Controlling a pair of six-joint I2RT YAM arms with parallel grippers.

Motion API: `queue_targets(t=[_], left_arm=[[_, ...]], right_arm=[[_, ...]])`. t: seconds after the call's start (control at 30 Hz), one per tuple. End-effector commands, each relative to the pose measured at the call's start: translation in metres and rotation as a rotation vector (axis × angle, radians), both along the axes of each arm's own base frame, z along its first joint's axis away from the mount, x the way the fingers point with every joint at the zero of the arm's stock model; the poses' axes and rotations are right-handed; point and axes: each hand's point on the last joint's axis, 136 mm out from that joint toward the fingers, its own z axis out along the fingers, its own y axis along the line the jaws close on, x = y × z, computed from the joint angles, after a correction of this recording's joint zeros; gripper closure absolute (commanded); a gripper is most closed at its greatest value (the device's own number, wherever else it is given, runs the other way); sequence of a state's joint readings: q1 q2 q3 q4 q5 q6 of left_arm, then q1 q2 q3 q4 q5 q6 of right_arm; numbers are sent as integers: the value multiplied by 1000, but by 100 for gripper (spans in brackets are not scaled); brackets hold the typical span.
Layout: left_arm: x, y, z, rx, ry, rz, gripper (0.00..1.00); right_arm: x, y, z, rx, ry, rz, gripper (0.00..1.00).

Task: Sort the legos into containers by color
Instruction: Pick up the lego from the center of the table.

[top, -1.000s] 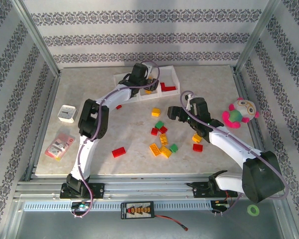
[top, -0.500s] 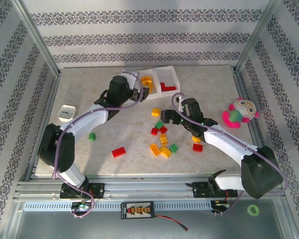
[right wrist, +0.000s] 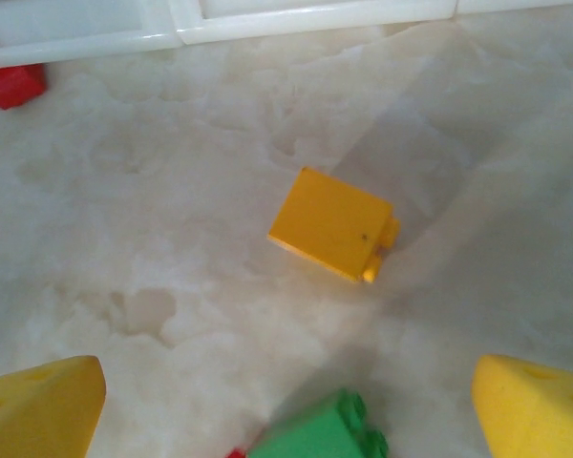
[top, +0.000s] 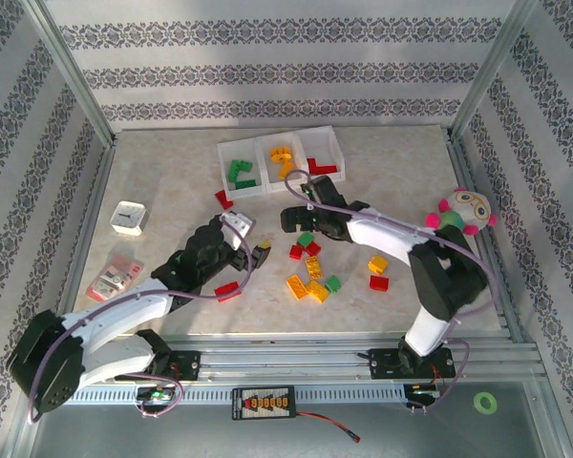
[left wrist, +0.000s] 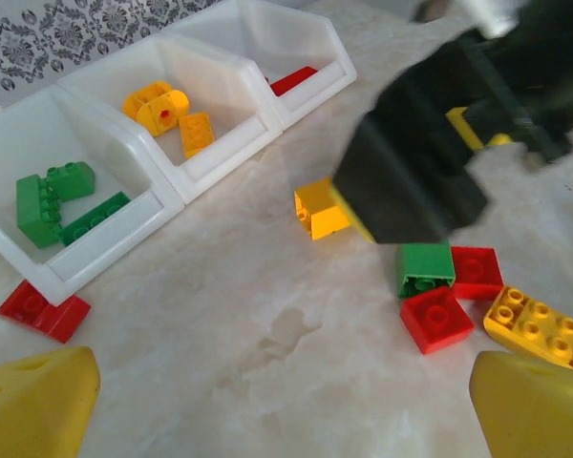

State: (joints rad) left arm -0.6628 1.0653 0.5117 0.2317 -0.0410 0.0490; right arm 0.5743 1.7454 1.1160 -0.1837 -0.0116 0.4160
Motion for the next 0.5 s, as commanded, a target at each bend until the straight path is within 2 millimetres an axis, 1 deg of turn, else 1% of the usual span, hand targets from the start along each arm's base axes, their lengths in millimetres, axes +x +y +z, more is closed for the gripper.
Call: queue_targets(t=[0.0, 0.1, 0.2, 0.33, 0.37, 0.47], left_arm=[[-15, -1, 3, 7, -18, -40, 1], [-21, 2, 2, -17, -20, -35, 1], [-21, 2, -1, -25, -19, -26, 1], [-20, 1, -1, -29, -26, -24, 1], [-19, 0, -1, -27, -28, -27, 1], [-18, -1, -4, -8, -29, -32, 1]], right_arm=[[13, 0, -11, -72, 34, -37, 2], [28, -1, -26, -117, 74, -103, 4], [40, 2, -33, -104, 75, -183, 6], [49, 5, -40, -71, 80, -294, 11], [50, 3, -44, -77, 85, -332, 15], [52, 9, -50, -79, 111, -345, 19]])
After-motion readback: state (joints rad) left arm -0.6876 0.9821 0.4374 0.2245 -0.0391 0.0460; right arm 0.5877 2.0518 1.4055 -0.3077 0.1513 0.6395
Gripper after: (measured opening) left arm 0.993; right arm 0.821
